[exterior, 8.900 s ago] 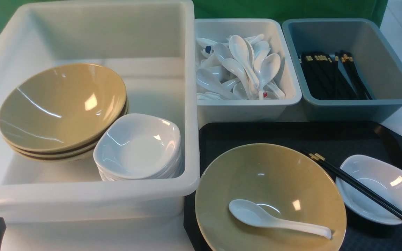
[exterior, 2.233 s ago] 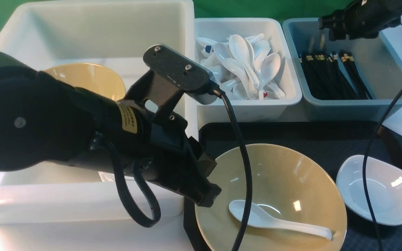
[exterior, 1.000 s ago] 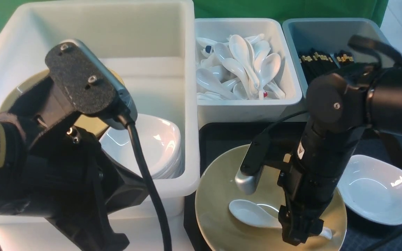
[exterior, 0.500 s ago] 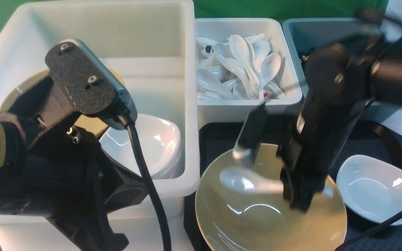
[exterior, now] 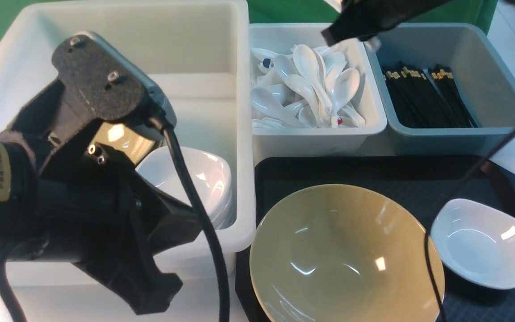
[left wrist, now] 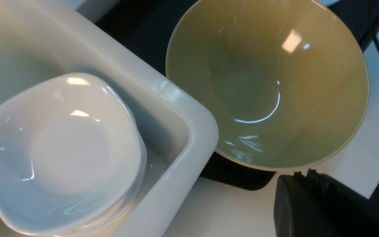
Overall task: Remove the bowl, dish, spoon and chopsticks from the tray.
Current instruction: Use the right arm to put the soup spoon into the small storage box in the middle, then use the left arm to grab the yellow noodle bowl on the left
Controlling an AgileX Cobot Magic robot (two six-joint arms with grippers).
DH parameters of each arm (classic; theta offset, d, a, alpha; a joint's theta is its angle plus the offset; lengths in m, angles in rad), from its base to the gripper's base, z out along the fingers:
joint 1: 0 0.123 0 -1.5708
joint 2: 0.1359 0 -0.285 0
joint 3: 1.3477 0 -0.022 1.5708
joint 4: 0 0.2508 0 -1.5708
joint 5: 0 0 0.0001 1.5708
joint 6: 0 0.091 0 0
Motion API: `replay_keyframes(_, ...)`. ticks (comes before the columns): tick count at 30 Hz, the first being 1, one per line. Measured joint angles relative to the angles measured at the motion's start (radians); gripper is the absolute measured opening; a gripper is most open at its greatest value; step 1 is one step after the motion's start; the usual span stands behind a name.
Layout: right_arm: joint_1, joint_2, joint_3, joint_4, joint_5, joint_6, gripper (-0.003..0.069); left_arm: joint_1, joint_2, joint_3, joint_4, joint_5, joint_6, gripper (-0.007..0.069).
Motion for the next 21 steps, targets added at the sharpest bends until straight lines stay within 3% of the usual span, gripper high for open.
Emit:
replay_keyframes(3, -0.016, 0.110, -0.057, 0.001, -0.073, 0.112, 0.0312, 0.000, 0.000, 0.000, 0.000, -0.005, -0.045, -0.0011)
replay_keyframes(6, -0.033, 0.143, -0.112, 0.001, -0.019, 0.218, 0.0459, 0.000, 0.000, 0.000, 0.000, -0.005, -0.076, -0.0011)
replay_keyframes(10, -0.044, 0.107, -0.166, 0.002, 0.119, 0.202, 0.0562, 0.000, 0.013, 0.000, -0.001, -0.006, -0.094, -0.0011)
replay_keyframes(15, -0.034, -0.060, -0.173, 0.004, 0.381, 0.071, 0.0571, 0.000, 0.123, -0.049, 0.009, 0.018, -0.092, -0.0008)
replay_keyframes(21, -0.008, -0.289, -0.036, 0.004, 0.450, 0.040, 0.0544, 0.000, 0.365, -0.226, 0.004, 0.079, 0.036, 0.0057)
